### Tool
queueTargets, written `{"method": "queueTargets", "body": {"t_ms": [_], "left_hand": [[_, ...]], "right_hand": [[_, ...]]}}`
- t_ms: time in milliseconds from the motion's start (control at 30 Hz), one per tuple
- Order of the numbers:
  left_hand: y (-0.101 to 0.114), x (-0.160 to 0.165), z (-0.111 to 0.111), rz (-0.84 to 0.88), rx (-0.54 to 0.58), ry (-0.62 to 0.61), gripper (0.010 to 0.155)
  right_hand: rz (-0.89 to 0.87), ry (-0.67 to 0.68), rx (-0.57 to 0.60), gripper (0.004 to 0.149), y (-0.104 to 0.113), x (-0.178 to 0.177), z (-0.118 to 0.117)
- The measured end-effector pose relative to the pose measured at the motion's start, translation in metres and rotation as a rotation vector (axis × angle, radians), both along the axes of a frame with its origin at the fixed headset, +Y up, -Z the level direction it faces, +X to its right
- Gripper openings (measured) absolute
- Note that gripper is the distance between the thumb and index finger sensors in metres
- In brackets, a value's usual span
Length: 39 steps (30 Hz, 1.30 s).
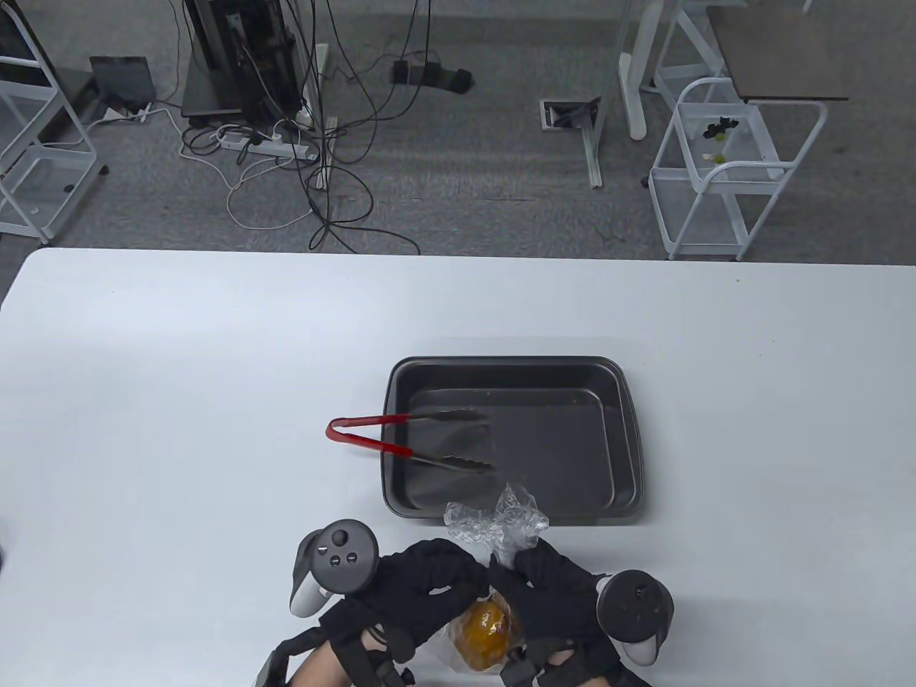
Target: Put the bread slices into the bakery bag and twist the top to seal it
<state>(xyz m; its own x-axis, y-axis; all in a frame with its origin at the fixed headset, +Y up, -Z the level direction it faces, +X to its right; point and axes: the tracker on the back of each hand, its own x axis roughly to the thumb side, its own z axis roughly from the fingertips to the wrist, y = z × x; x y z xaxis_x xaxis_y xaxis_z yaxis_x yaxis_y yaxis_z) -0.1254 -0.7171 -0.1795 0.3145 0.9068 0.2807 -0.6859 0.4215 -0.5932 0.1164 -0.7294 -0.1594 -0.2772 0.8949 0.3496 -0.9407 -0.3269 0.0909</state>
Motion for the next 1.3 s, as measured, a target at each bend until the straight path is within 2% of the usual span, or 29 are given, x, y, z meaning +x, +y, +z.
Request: {"method": "queueTargets", "body": {"t_ms": [100, 133, 200, 233, 300, 367, 467, 600, 700, 767, 867, 900, 1033, 1100, 1133, 1200, 1233, 1267, 1300], "left_hand": [[0.001, -0.002, 0.003, -0.131, 0.093, 0.189, 0.050], [0.001, 0.003, 0.004, -0.145, 0.121, 0.194, 0.057], [0.000, 0.012, 0.006, -0.114, 0.070, 0.069, 0.065], [0.000, 0.014, 0.008, -0.120, 0.060, 0.097, 0.062], [0.006, 0.020, 0.018, -0.182, 0.302, 0.271, 0.057], [0.016, 0.028, 0.030, -0.220, 0.455, 0.334, 0.048], [0.022, 0.033, 0.042, -0.289, 0.636, 0.390, 0.045], [0.026, 0.038, 0.050, -0.338, 0.772, 0.390, 0.042], [0.034, 0.043, 0.064, -0.443, 1.067, 0.395, 0.042], [0.040, 0.048, 0.076, -0.538, 1.295, 0.372, 0.041], [0.040, 0.060, 0.096, -0.733, 1.666, 0.285, 0.040], [0.038, 0.062, 0.099, -0.786, 1.743, 0.235, 0.039], [0.026, 0.066, 0.101, -0.786, 1.801, 0.144, 0.038], [0.025, 0.066, 0.095, -0.771, 1.768, 0.167, 0.039], [0.027, 0.064, 0.089, -0.762, 1.698, 0.217, 0.040], [0.030, 0.052, 0.069, -0.717, 1.444, 0.331, 0.041], [0.031, 0.040, 0.055, -0.707, 1.258, 0.398, 0.047], [0.028, 0.024, 0.040, -0.640, 1.004, 0.456, 0.053], [0.024, 0.016, 0.032, -0.573, 0.845, 0.490, 0.054]], "right_hand": [[0.042, -0.014, 0.065, 0.043, 0.002, -0.003, 0.003], [0.051, -0.017, 0.075, 0.043, 0.003, -0.005, 0.004], [0.055, -0.035, 0.078, 0.043, 0.002, -0.006, 0.006], [0.047, -0.051, 0.079, 0.043, 0.002, -0.005, 0.006], [0.029, -0.064, 0.048, 0.043, 0.001, -0.003, 0.004], [-0.026, -0.062, 0.004, 0.043, -0.003, 0.000, 0.001], [-0.136, 0.021, -0.108, 0.043, -0.008, 0.001, -0.002], [-0.198, 0.125, -0.165, 0.044, -0.011, 0.002, -0.006], [-0.225, 0.192, -0.213, 0.044, -0.009, 0.002, -0.008], [-0.281, 0.269, -0.287, 0.044, -0.010, 0.001, -0.009], [-0.381, 0.372, -0.460, 0.043, -0.019, -0.003, -0.010], [-0.397, 0.397, -0.552, 0.043, -0.025, -0.004, -0.011], [-0.403, 0.436, -0.718, 0.043, -0.038, -0.004, -0.013], [-0.421, 0.436, -0.737, 0.043, -0.041, -0.003, -0.014], [-0.411, 0.406, -0.717, 0.043, -0.040, 0.000, -0.016], [-0.392, 0.327, -0.621, 0.043, -0.035, 0.009, -0.017], [-0.358, 0.267, -0.545, 0.043, -0.028, 0.015, -0.018], [-0.304, 0.209, -0.446, 0.043, -0.020, 0.021, -0.019], [-0.260, 0.172, -0.386, 0.043, -0.014, 0.024, -0.019]]}}
